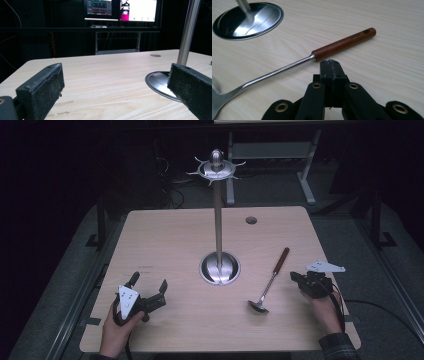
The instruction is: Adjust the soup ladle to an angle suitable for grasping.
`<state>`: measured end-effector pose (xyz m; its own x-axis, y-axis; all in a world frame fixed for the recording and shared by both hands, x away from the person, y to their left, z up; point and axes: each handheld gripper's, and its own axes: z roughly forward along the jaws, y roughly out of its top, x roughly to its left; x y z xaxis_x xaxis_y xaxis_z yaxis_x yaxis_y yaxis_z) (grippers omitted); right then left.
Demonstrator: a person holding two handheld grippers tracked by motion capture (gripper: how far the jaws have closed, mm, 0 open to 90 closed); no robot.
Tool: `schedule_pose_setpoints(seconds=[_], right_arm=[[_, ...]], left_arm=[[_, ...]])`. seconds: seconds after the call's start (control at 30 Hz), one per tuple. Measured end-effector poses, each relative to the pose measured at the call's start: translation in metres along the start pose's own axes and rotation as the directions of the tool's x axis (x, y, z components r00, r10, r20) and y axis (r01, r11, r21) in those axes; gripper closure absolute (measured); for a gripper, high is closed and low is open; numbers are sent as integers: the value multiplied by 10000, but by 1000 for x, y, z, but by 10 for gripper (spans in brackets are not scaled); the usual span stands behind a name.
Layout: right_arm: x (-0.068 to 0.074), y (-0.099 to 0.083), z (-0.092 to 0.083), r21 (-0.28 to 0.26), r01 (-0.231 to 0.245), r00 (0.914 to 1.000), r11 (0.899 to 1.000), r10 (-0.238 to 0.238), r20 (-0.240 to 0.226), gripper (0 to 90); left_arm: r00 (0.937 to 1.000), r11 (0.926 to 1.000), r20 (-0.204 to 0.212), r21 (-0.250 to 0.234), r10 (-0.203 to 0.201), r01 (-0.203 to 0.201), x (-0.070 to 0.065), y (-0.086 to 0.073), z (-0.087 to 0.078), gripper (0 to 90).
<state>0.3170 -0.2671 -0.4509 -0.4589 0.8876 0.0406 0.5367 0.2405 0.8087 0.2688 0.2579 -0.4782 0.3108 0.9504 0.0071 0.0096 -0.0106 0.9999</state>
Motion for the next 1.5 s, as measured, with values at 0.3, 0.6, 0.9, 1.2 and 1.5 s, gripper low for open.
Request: schedule_pose_setpoints(seconds=[0.3,0.6,0.9,1.2,1.5], right_arm=[[-10,13,22,-121,-295,9992,9995,298,278,897],[-19,24,52,126,-283,9976,9995,274,635,897],[-25,23,65,394,-503,9954,9980,468,841,897],[-26,20,72,609,-507,9964,9969,463,706,898],[-23,20,74,647,-424,9979,9970,391,508,897]], left_arm=[[10000,10000,22,8,6,-6,0,0,0,3],[10000,10000,25,7,-15,15,0,0,0,3],[10000,10000,37,-17,-12,12,0,0,0,3],[10000,10000,28,-46,-43,43,0,0,0,3],[10000,10000,25,-57,-58,58,0,0,0,2]])
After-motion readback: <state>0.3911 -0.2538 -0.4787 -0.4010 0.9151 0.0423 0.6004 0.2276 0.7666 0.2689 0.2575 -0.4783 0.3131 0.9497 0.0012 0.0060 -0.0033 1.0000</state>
